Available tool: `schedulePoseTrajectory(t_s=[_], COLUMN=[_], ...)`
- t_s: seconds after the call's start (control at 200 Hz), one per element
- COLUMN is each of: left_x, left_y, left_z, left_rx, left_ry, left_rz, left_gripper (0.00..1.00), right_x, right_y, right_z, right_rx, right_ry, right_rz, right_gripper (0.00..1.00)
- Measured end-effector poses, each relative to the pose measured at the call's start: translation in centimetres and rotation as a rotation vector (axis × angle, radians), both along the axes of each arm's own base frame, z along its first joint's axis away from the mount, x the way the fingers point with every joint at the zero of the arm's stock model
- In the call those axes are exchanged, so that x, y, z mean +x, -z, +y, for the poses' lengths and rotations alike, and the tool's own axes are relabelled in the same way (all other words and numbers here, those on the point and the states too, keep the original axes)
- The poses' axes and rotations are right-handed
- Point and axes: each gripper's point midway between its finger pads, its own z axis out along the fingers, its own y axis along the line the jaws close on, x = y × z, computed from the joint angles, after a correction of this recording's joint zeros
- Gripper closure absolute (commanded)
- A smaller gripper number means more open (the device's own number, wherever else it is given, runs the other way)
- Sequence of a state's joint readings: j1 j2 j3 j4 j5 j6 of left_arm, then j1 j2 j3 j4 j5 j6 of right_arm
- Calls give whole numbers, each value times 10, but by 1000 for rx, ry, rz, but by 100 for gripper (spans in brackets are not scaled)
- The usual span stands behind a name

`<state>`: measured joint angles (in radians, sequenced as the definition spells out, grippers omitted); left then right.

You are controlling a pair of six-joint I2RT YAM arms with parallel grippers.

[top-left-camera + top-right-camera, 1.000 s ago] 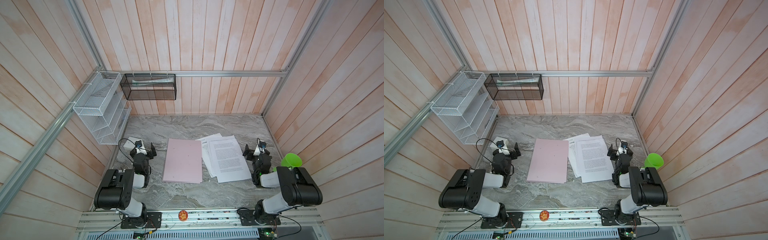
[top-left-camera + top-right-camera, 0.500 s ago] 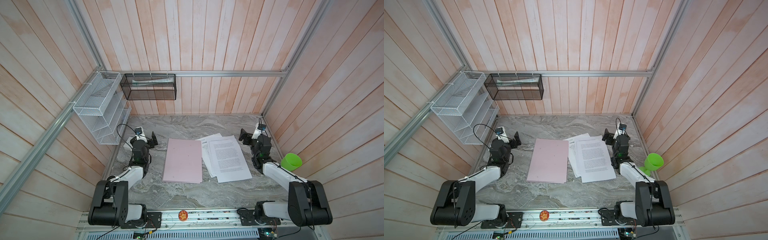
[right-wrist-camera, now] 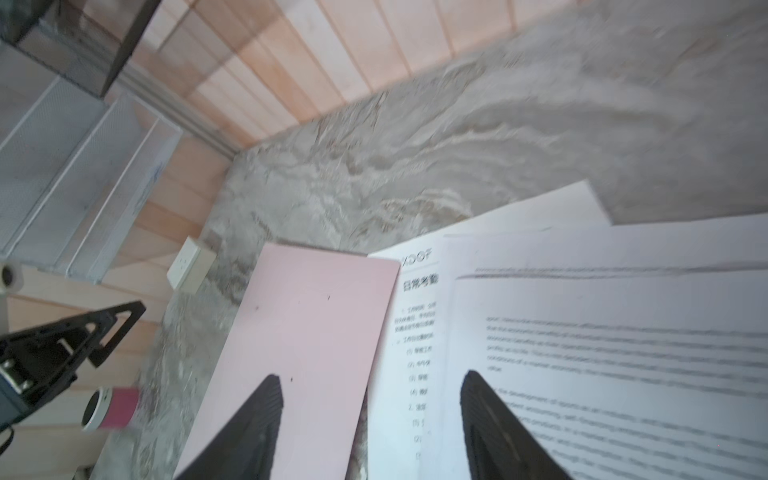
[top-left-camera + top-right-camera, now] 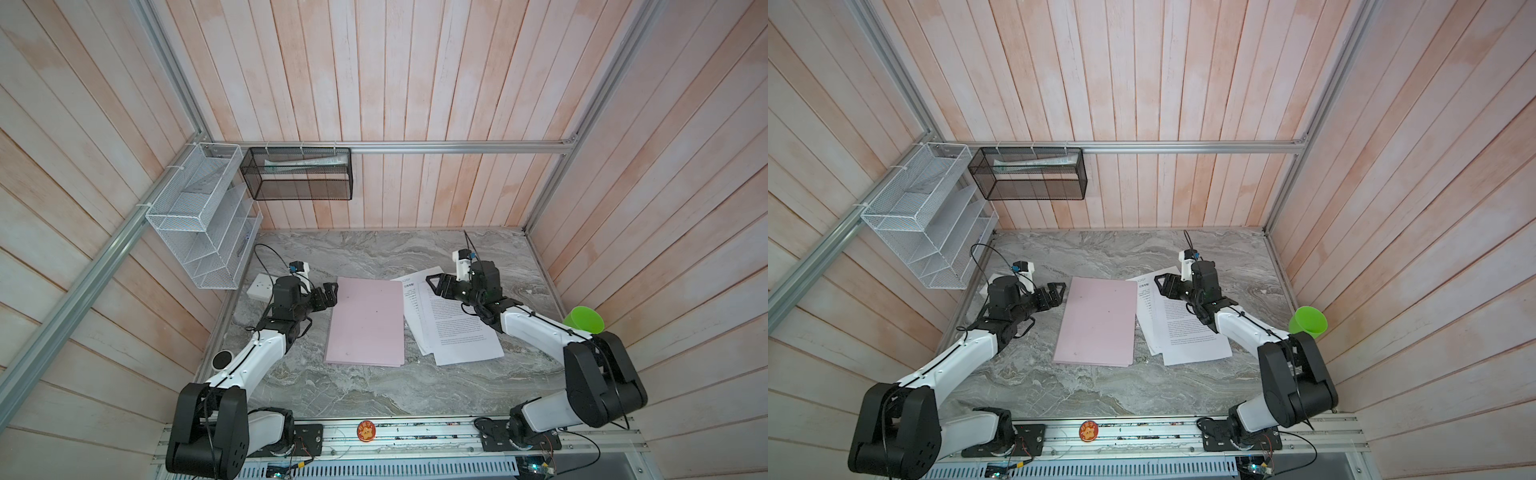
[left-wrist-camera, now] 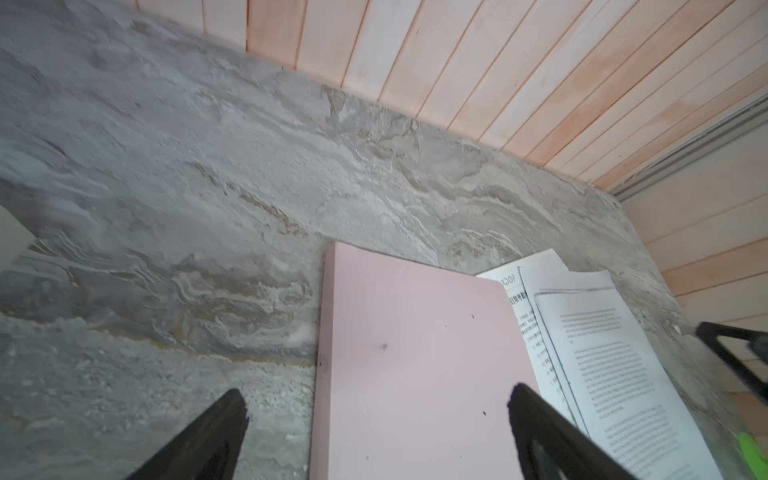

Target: Put the files into the folder

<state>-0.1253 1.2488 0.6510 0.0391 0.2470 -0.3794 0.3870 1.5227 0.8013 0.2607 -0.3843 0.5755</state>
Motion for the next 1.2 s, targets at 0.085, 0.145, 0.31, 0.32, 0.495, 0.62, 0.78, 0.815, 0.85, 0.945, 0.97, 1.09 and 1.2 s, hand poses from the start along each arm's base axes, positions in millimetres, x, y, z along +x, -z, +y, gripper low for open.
schedulePoseTrajectory(t_s=[0.085, 0.145, 0.31, 0.32, 0.495, 0.62, 0.78, 0.815, 0.85, 0.945, 0.97, 1.09, 1.2], left_x=[-7, -11, -24, -25, -38, -44, -53, -55, -57, -59, -59, -59, -56], left_y=[7, 12, 29, 30, 51, 62, 79, 84, 87, 93, 94, 100, 100], left_z=[-8, -12, -20, -21, -23, -22, -23, -23, -23, -24, -25, -27, -30], left_rx=[-35, -57, -111, -114, -141, -145, -159, -163, -167, -181, -184, -194, -208], left_ry=[21, 33, 58, 59, 61, 54, 44, 41, 40, 40, 40, 47, 59], left_rz=[49, 81, 154, 161, 238, 271, 323, 338, 351, 371, 375, 393, 382], left_gripper=[0, 1, 2, 2, 3, 4, 4, 4, 4, 4, 4, 4, 4], right_x=[-14, -21, -32, -33, -43, -48, -52, -53, -54, -57, -58, -60, -61], right_y=[19, 28, 47, 49, 69, 75, 81, 83, 86, 92, 93, 99, 104], right_z=[20, 27, 40, 40, 47, 49, 52, 53, 53, 55, 56, 57, 59], right_rx=[26, 46, 104, 106, 132, 139, 146, 148, 148, 147, 147, 152, 154], right_ry=[-74, -109, -172, -176, -220, -237, -250, -253, -254, -261, -264, -270, -273], right_rz=[97, 146, 262, 270, 363, 390, 419, 429, 437, 458, 463, 486, 501], right_gripper=[53, 61, 69, 69, 69, 69, 69, 69, 69, 69, 69, 69, 68])
